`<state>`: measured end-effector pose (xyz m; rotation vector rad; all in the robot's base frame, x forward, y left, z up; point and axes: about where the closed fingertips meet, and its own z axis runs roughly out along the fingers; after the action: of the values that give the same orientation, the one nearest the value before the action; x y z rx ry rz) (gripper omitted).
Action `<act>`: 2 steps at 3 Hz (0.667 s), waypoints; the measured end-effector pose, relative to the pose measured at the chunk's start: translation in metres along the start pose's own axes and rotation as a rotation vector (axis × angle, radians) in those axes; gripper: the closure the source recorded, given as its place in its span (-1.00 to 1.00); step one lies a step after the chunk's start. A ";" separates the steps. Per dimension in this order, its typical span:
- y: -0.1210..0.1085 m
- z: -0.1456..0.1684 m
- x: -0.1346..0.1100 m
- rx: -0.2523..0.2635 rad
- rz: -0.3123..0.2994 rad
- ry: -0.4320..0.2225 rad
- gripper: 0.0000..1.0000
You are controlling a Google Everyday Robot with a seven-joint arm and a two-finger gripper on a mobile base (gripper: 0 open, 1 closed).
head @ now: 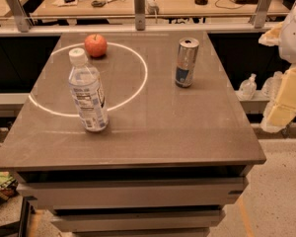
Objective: Move redbull can near blue plastic bottle
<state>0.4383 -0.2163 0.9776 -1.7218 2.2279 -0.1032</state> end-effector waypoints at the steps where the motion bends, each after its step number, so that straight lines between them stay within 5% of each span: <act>1: 0.000 0.000 0.000 0.000 0.000 0.000 -1.00; 2: -0.009 -0.001 0.003 0.005 0.067 -0.099 -1.00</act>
Offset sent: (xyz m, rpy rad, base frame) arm 0.0360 -0.0299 0.0151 0.4925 -0.0761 -0.1741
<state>0.4456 -0.2214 0.9798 -1.6112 2.2086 -0.0072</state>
